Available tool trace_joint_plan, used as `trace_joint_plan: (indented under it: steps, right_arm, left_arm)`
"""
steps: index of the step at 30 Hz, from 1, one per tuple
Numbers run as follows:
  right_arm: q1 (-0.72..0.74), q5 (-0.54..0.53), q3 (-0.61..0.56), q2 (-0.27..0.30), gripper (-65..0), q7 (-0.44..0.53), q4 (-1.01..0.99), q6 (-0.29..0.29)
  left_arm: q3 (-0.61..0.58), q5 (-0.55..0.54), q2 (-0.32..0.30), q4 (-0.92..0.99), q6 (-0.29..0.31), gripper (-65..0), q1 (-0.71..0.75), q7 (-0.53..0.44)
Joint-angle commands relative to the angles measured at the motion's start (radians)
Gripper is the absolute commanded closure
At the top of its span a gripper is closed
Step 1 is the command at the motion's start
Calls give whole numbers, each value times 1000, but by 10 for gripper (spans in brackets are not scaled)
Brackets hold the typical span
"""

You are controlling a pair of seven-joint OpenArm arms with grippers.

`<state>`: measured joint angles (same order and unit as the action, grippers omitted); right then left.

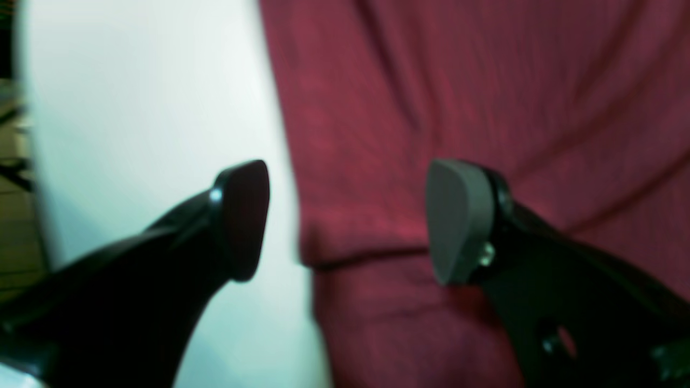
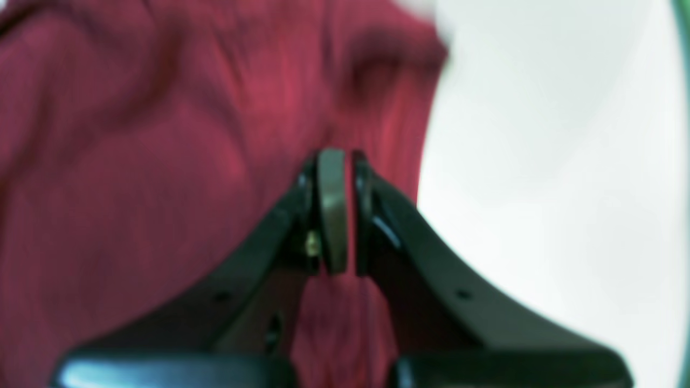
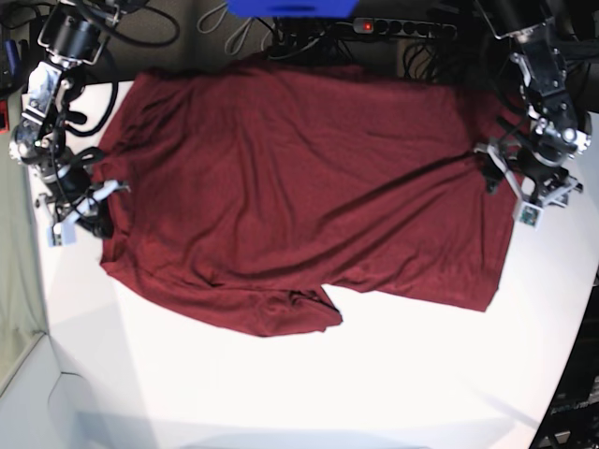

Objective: Layout the t-shirt on the table in an organized manner, then fold the t-shirt properly
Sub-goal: 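Release the hem with the left gripper and move it toward the shirt's middle, then grasp the shirt fabric near the collar with the left gripper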

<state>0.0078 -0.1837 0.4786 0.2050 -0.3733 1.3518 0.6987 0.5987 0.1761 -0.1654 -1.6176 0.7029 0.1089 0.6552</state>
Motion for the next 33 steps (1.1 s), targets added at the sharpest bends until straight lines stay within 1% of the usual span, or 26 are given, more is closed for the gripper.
trace_joint_plan:
  steps: [1, 5, 8, 12, 15, 18, 20, 22, 23, 25, 28, 31, 33]
  right_arm:
    - [11, -7, 1, 15, -16, 9, 19, -1]
    - [21, -6, -62, 14, -15, 9, 36, -1]
    - [19, -6, -90, 9, -15, 9, 28, -1]
    - [-15, -6, -128, 7, -15, 9, 27, -1]
    - [-22, -6, -146, 7, -15, 9, 27, -1]
    - [-22, -6, -151, 7, -15, 9, 27, -1]
    - [-22, -6, -151, 7, -15, 9, 30, -1]
    - [-22, -6, -149, 9, -15, 4, 31, -1]
    - [-21, -6, -148, 9, -15, -3, 31, -1]
    - [-21, -6, -145, 9, -15, -23, 33, -1]
    - [-21, -6, -143, 11, -15, -28, 30, -1]
    - [-21, -6, -143, 9, -15, -28, 31, -1]
    - [-21, -6, -143, 9, -15, -28, 31, -1]
  left_arm:
    - [2, -3, 0, -23, -5, -440, -36, -19]
    - [-1, -3, 34, -25, -5, -440, -119, -19]
    - [-12, -2, 109, 4, -5, -440, -225, -15]
    - [-115, -2, 177, 115, -5, -440, -364, 33]
    - [-205, -3, 234, 291, -5, -441, -470, 11]
    - [-259, -14, 272, 443, -5, -444, -532, -65]
    - [-279, -14, 301, 546, -5, -445, -567, -159]
    - [-282, -14, 315, 659, -5, -462, -599, -246]
    - [-282, -14, 320, 707, -24, -476, -618, -283]
    - [-280, -16, 321, 816, -90, -504, -648, -364]
    - [-285, -57, 315, 966, -167, -518, -700, -475]
    - [-282, -103, 312, 1095, -210, -518, -753, -552]
    - [-285, -126, 293, 1161, -239, -518, -782, -587]
